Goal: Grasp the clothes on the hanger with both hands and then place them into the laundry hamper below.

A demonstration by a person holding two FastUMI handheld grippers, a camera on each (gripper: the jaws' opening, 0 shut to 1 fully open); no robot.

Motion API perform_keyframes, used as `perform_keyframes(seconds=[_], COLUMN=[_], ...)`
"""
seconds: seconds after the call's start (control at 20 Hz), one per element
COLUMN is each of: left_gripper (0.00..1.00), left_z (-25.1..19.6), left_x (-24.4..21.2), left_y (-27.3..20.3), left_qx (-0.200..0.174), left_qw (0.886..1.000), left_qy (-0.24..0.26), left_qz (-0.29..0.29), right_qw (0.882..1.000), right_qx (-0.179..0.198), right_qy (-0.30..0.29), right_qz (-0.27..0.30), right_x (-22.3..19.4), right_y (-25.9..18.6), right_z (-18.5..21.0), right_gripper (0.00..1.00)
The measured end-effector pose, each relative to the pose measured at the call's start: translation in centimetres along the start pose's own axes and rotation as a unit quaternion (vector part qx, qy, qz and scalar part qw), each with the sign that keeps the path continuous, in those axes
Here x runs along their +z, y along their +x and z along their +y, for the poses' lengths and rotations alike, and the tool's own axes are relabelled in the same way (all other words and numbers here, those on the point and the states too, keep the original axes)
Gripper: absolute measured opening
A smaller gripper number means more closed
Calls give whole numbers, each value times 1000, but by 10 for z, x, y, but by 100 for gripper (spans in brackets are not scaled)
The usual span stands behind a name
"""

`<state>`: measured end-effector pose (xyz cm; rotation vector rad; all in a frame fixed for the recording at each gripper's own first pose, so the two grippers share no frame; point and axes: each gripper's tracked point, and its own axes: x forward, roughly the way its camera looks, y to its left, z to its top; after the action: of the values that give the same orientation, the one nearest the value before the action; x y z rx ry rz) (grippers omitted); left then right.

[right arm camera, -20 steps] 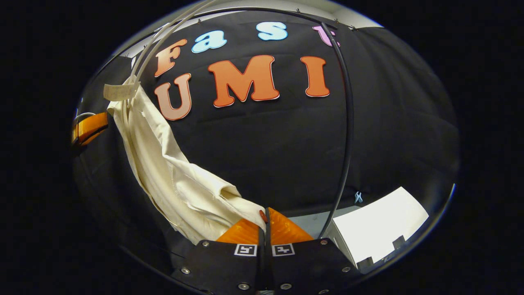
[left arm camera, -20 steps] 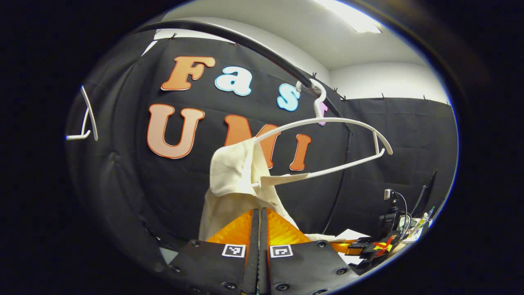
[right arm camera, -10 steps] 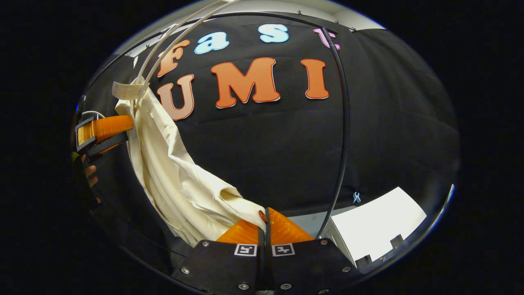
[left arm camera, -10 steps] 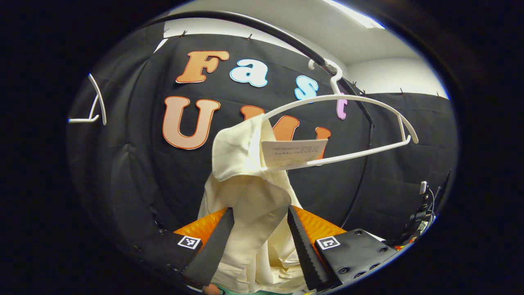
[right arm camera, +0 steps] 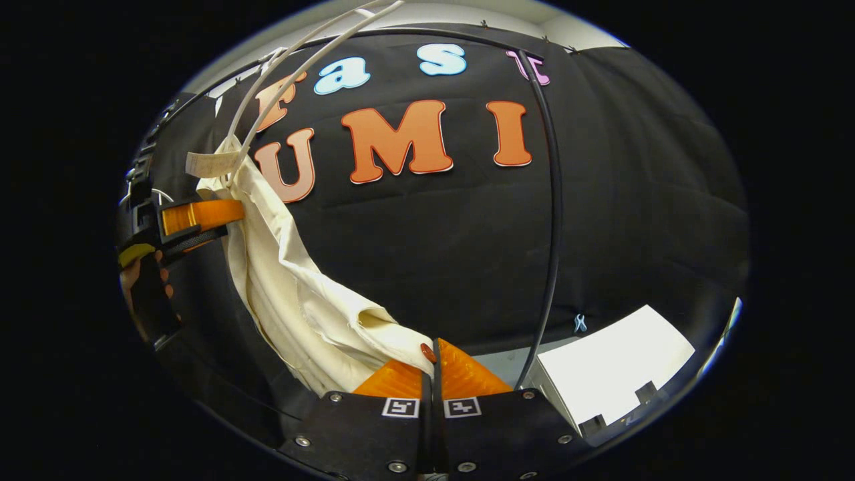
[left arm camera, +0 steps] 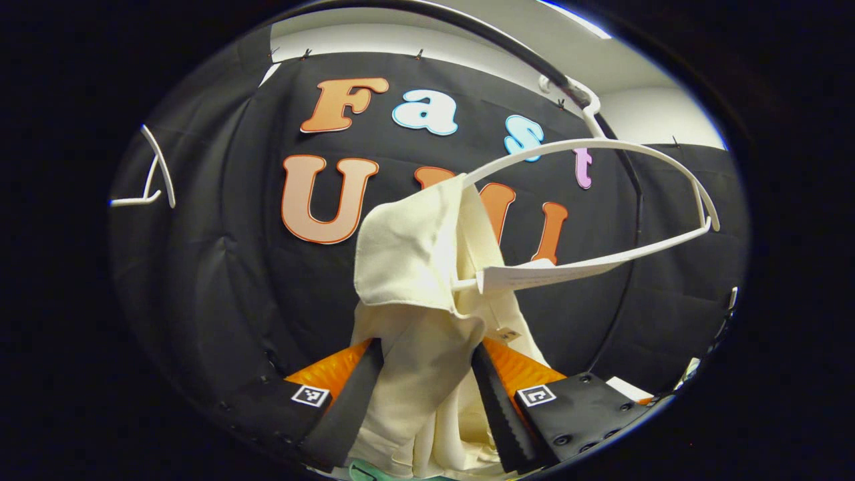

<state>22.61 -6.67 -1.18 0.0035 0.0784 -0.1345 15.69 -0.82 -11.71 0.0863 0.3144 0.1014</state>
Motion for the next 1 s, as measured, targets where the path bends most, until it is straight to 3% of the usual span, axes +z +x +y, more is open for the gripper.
perform_keyframes(seconds=[0.15, 0.25, 0.4, 0.55, 0.65, 0.75, 1.0], left_gripper=[34, 14, 8, 7, 7, 7, 7], left_z=[27, 37, 59, 99, 131, 141, 144], left_x=[1, 9, 12, -3, -38, -69, -97], left_y=[9, 10, 9, 6, -2, -20, -41], left_qx=[36, 41, 51, 98, 128, 130, 118], left_qw=[999, 999, 998, 994, 986, 980, 983], left_qy=[0, -23, -28, -49, -89, -118, -87], left_qz=[12, -1, -5, 9, 55, 91, 113], right_qw=[1000, 1000, 1000, 1000, 1000, 1000, 999], right_qx=[2, 5, 11, 15, 21, 29, 43], right_qy=[-1, 1, 1, -2, -2, -3, -5], right_qz=[-8, -9, -8, -5, -6, -5, 14], right_x=[9, 12, 15, 15, 17, 14, -4], right_y=[-1, 0, 4, 8, 12, 16, 25], right_z=[2, 4, 10, 18, 26, 35, 52], right_gripper=[0, 0, 0, 0, 0, 0, 0])
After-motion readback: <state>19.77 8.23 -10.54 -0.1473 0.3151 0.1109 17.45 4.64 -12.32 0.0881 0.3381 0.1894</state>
